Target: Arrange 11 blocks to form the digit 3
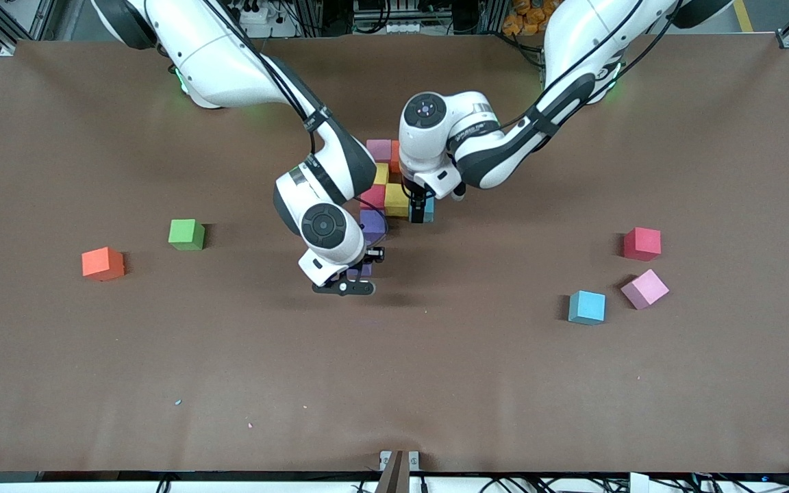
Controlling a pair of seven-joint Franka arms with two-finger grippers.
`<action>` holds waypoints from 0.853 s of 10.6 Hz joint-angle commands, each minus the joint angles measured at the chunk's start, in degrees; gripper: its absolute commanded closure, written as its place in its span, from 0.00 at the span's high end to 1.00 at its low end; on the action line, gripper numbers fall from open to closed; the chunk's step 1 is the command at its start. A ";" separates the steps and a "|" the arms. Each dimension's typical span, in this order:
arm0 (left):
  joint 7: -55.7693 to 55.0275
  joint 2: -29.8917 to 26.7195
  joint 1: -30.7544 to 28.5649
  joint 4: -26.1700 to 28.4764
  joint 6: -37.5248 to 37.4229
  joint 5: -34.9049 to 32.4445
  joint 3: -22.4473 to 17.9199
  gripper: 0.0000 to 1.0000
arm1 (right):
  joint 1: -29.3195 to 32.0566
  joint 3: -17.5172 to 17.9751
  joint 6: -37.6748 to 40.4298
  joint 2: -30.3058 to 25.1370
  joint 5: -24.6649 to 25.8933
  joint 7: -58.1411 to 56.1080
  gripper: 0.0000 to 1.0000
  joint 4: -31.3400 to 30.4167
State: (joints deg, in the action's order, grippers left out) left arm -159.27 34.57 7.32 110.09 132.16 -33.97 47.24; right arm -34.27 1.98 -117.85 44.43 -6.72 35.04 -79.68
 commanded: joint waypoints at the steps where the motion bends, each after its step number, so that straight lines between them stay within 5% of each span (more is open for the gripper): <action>1: -8.09 -2.22 -6.67 1.36 -3.04 -2.33 7.48 1.00 | -0.18 0.39 0.52 2.50 0.40 -0.67 0.12 3.82; 4: -2.13 -2.58 -17.04 1.10 -6.21 -2.33 14.01 1.00 | -0.71 0.48 0.69 3.12 0.22 -0.41 0.12 4.19; 9: 11.67 -2.49 -25.76 0.66 -7.61 -2.33 13.93 1.00 | -1.41 0.66 0.52 4.26 0.13 1.17 0.12 4.27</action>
State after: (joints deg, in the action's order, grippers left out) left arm -148.76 32.76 -17.06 110.16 125.75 -34.81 60.07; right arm -35.44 2.51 -117.84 47.47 -6.73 35.04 -77.49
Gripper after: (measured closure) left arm 0.000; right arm 0.449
